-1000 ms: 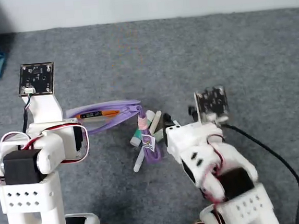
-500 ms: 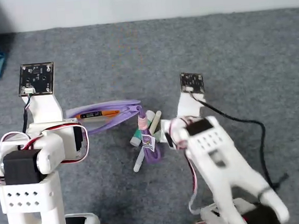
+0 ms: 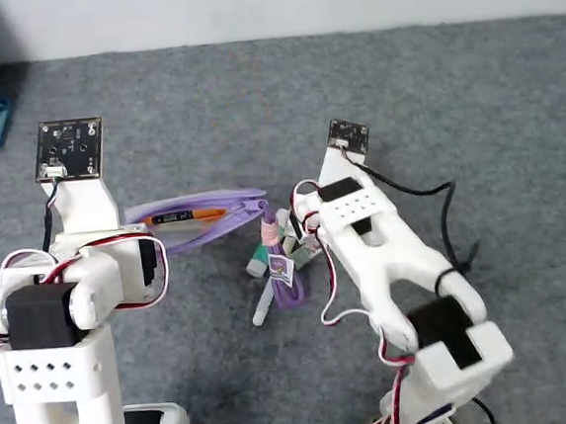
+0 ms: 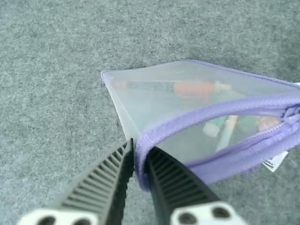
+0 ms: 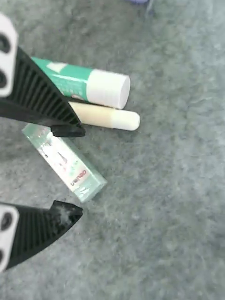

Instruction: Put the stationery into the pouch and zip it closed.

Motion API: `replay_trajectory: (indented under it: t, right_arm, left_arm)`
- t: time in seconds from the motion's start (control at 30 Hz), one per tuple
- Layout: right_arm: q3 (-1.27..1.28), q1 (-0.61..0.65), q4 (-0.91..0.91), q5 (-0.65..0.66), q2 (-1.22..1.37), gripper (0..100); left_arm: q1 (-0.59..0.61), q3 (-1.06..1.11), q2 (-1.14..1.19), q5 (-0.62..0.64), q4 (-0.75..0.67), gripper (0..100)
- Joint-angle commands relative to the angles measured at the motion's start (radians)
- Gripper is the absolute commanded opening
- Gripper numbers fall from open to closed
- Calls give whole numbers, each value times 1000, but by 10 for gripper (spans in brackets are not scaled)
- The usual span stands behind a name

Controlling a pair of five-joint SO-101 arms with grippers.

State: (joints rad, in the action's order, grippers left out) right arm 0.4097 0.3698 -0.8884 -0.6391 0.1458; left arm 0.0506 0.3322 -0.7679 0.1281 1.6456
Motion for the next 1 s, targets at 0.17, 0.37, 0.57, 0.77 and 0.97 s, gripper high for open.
replay_trajectory:
  t: [0.17,0.37,0.57,0.77,0.97]
  right_arm:
    - [-61,-62,12,-6,62,167]
    - [-71,-79,-56,-5,53,20]
    - [-75,-81,-200,-2,-54,10]
    - [-71,-81,-381,97,-320,8]
    - [-71,-73,-464,192,-662,8]
  left_arm:
    - [5,10,0,6,6,12]
    - [5,10,0,6,6,12]
    - [5,10,0,6,6,12]
    - [5,10,0,6,6,12]
    - [5,10,-2,6,6,12]
